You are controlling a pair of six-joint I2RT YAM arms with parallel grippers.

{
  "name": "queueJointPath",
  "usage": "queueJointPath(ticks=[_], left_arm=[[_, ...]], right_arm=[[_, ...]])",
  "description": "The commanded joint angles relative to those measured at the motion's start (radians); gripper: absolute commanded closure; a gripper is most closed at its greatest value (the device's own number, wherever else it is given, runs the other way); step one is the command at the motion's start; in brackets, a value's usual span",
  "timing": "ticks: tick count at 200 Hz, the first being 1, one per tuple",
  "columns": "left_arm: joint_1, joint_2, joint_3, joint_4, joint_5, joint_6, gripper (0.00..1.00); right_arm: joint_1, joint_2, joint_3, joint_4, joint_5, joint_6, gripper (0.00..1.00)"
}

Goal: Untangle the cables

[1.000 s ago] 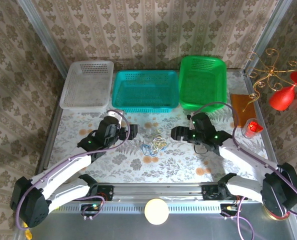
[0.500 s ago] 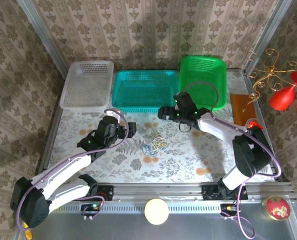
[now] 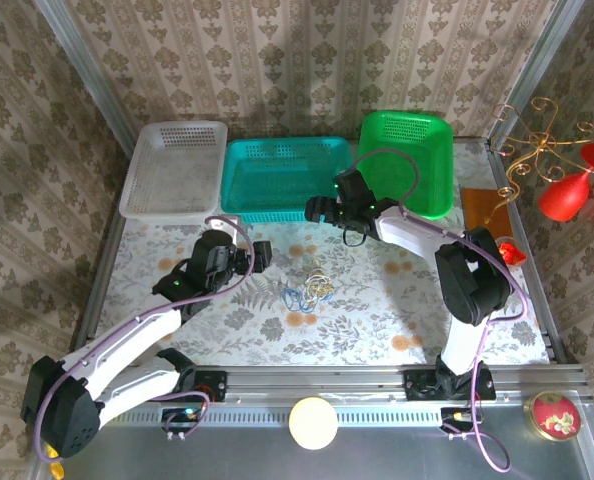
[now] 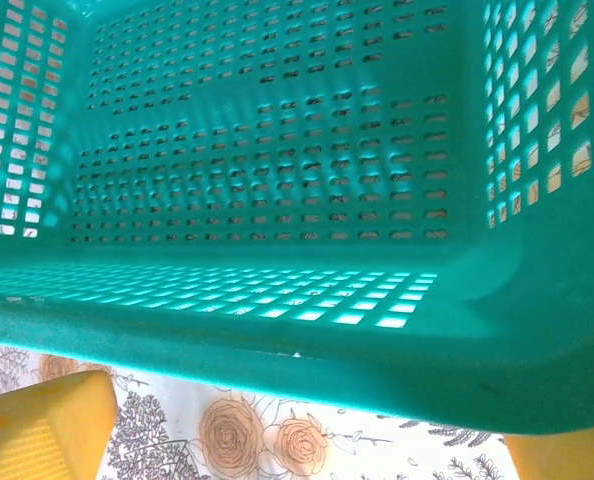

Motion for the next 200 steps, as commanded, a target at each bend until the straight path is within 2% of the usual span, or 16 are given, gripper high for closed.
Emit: queueJointPath(ticks=[1, 61, 96, 142, 200], left_arm=[[0.012, -0.014, -0.003, 0.027, 0.024, -0.023, 0.0], [0.027, -0.012, 0.001, -0.002, 0.137, -0.031, 0.0], [0.027, 0.005, 0.004, -0.053, 0.213, -0.058, 0.0], [0.027, 0.031, -0.018, -0.063, 0.22, -0.104, 0.0], [0.025, 0.025, -0.02, -0.086, 0.202, -0.106, 0.0]], right_arm=[[0.005, -0.019, 0.01, 0.0, -0.044, -0.004, 0.03], [0.028, -0.37, -0.231, -0.101, -0.091, -0.034, 0.07], [0.11, -0.525, -0.326, -0.203, -0.063, -0.038, 0.12], [0.263, -0.474, -0.323, -0.221, 0.008, -0.032, 0.2], [0.275, -0.32, -0.253, -0.143, -0.032, -0.012, 0.34]])
